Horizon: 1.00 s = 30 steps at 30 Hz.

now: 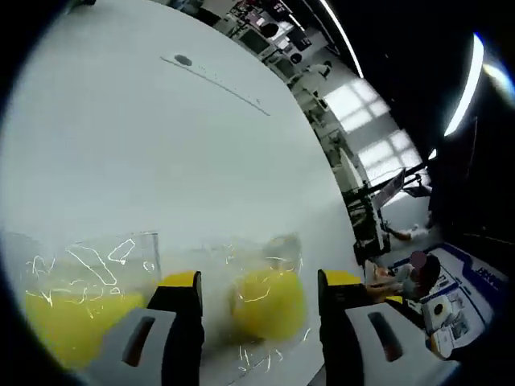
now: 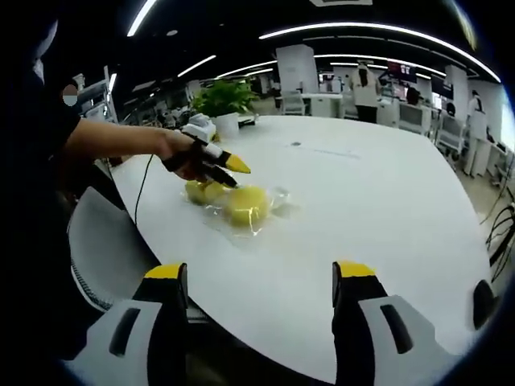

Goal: Compare the silicone blocks by pressing each to a similar depth, holding the contact briefly, and releasing to observe deformation and rebound differences across the visible hardness samples.

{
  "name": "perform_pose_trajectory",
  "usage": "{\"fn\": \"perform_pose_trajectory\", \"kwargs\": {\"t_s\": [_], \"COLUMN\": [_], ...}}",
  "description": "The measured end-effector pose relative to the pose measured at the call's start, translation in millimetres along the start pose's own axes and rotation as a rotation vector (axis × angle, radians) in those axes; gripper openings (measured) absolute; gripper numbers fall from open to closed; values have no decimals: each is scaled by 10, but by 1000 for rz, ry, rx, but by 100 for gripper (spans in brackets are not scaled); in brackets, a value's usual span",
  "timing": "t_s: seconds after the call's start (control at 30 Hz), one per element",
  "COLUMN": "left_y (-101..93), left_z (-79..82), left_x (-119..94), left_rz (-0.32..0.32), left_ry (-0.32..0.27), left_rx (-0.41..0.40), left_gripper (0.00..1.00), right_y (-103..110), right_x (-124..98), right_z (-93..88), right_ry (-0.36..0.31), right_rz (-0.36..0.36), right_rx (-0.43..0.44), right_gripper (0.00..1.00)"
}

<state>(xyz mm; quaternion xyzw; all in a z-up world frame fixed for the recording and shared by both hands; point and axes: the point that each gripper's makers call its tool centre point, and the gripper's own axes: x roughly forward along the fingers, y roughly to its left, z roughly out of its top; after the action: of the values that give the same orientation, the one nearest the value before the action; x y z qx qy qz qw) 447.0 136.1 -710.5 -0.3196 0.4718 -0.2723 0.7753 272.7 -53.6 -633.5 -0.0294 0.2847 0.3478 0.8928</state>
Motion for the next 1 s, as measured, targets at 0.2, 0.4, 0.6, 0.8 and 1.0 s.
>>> {"fn": "perform_pose_trajectory", "kwargs": {"t_s": [0.2, 0.4, 0.6, 0.8, 1.0], "left_y": [-3, -5, 11, 39, 36], "left_z": [58, 28, 20, -30, -98], "left_x": [83, 152, 201, 216, 258], "left_rz": [-11, -14, -18, -6, -23], "left_ry": [-17, 4, 9, 44, 51], "left_rx": [-82, -93, -118, -97, -133], "left_gripper": [47, 46, 38, 31, 19], "right_y": [-82, -94, -89, -100, -93], "right_x": [-44, -46, -39, -54, -43], "right_z": [-19, -55, -62, -60, -86], "right_ry": [-1, 8, 10, 9, 16], "right_rz": [-22, -25, -23, -22, -21], "right_rx": [13, 17, 16, 16, 17], "right_gripper": [67, 66, 65, 64, 63]}}
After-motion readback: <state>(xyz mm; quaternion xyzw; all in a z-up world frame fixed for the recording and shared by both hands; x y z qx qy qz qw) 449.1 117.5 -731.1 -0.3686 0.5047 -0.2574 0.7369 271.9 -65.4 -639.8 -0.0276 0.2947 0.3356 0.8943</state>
